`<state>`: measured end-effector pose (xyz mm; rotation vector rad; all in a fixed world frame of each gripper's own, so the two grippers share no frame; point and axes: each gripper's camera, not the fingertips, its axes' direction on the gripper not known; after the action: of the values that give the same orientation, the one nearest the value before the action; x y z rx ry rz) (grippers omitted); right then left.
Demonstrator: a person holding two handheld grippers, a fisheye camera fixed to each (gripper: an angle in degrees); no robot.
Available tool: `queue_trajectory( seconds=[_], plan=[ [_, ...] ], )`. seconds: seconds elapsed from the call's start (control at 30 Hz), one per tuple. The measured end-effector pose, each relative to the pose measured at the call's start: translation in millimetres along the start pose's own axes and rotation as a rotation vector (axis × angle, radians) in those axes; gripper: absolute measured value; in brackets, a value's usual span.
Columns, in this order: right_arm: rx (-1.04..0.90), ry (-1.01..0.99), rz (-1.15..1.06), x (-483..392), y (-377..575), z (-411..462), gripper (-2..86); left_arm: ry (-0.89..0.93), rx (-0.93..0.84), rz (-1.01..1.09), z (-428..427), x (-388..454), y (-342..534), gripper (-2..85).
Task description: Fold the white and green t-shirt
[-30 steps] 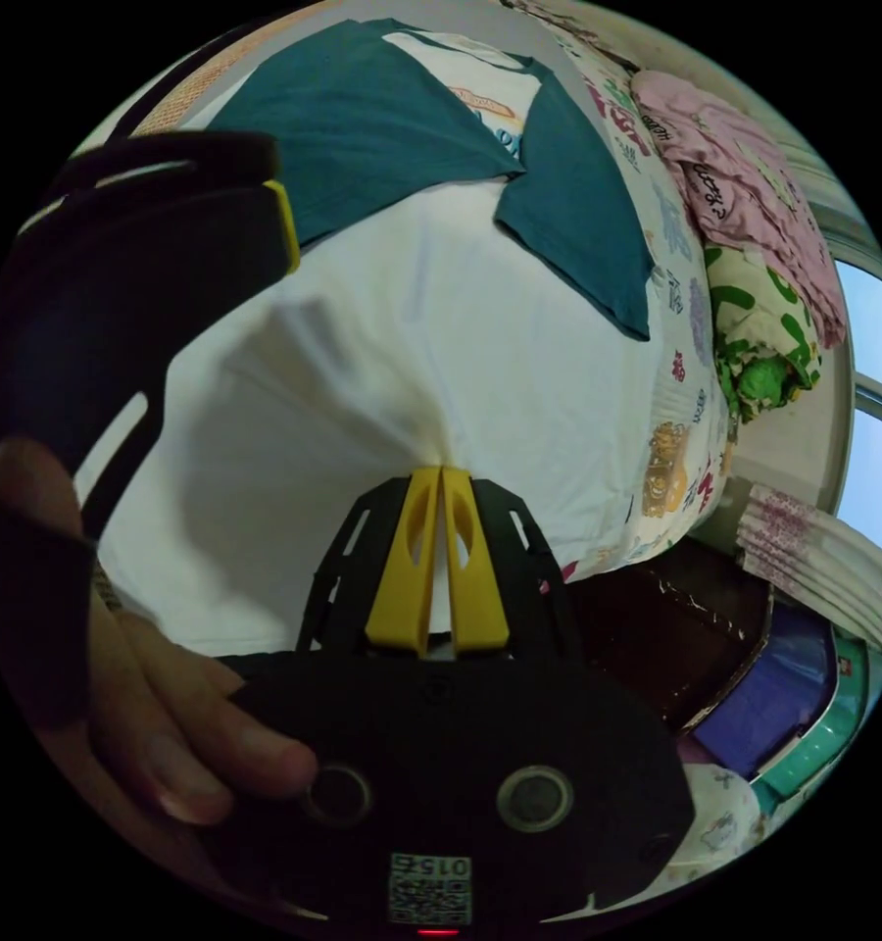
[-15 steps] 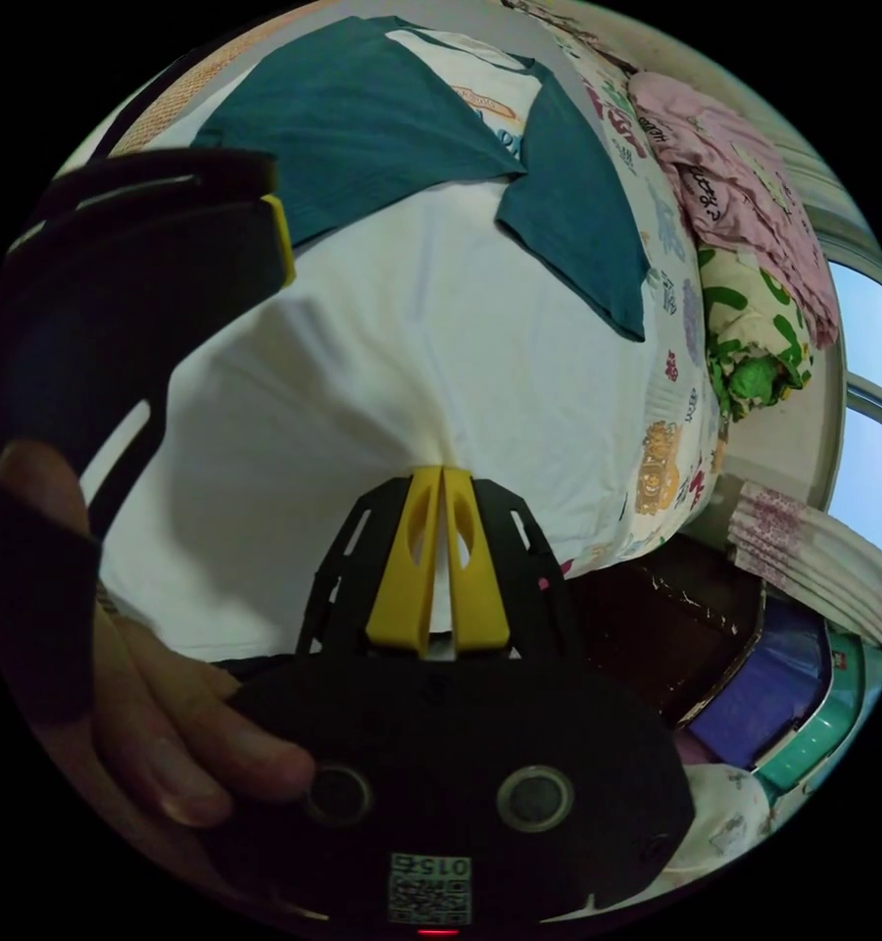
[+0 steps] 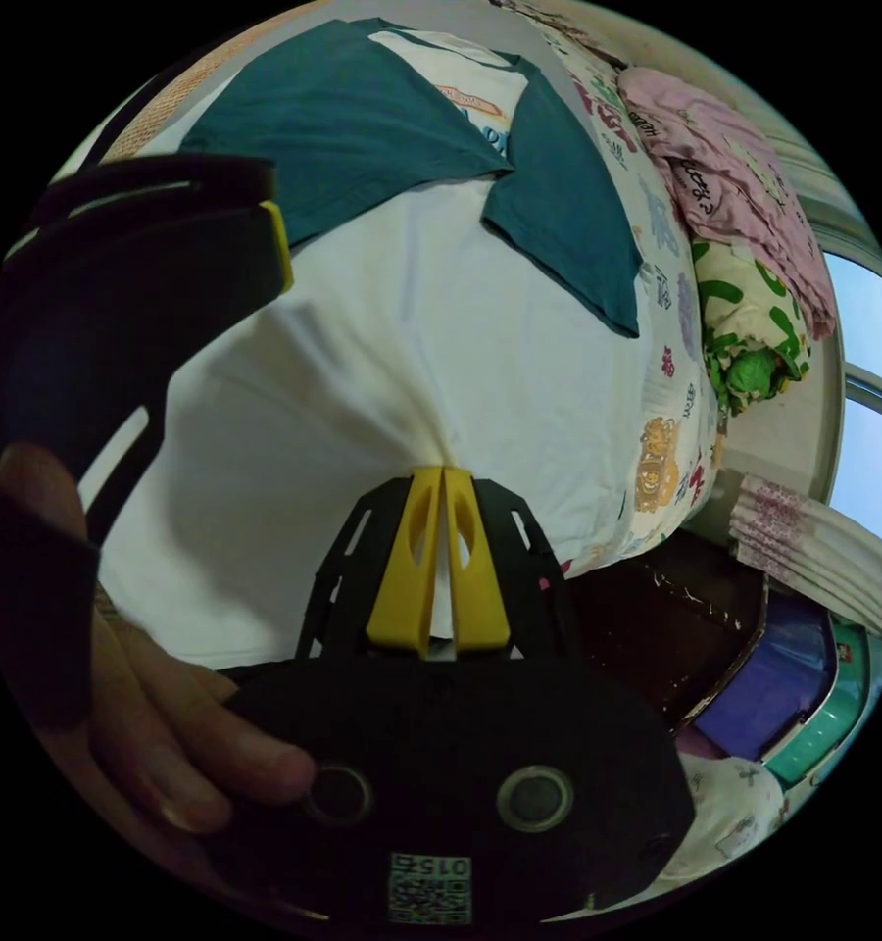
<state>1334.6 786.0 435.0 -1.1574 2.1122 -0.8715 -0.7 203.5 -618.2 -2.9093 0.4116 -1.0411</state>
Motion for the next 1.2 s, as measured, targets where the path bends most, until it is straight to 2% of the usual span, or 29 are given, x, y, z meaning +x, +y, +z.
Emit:
queue_trajectory(
  seconds=[0.5, 0.83, 1.03, 1.2],
  plan=[
    [-0.025, -0.023, -0.009, 71, 146, -36, -0.5, 0.026, 0.017, -0.008, -6, 10, -2, -0.6],
    [-0.025, -0.066, -0.12, 157, 277, -84, -0.6, 0.044, 0.096, -0.094, -18, 22, 8, -0.7],
    [0.098, -0.176, -0.113, 241, 382, -120, -1.0, 0.097, 0.113, -0.041, -18, 50, 22, -0.8],
    [0.255, -0.324, -0.155, 325, 470, -146, -1.0, 0.188, 0.094, 0.092, -12, 91, 39, -0.4]
  ],
)
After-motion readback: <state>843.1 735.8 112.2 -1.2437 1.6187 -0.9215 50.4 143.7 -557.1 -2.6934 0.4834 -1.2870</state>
